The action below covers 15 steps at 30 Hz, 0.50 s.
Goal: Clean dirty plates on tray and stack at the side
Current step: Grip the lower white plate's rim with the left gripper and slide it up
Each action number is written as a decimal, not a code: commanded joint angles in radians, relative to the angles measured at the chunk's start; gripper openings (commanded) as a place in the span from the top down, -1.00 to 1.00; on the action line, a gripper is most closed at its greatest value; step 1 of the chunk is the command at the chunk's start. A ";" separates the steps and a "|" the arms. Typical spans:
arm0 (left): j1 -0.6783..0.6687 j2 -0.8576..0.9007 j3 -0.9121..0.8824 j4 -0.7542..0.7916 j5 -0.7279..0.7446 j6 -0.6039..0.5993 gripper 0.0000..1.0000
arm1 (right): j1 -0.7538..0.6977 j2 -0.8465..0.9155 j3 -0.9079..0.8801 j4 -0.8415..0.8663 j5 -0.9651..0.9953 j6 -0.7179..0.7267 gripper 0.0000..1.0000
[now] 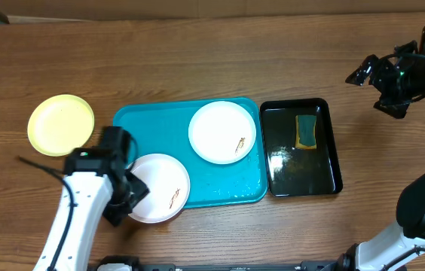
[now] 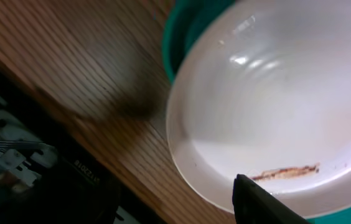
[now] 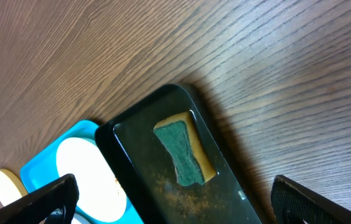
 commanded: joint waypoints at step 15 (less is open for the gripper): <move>0.199 -0.015 -0.217 0.238 0.056 0.113 0.25 | -0.002 -0.025 0.024 0.002 -0.006 -0.003 -1.00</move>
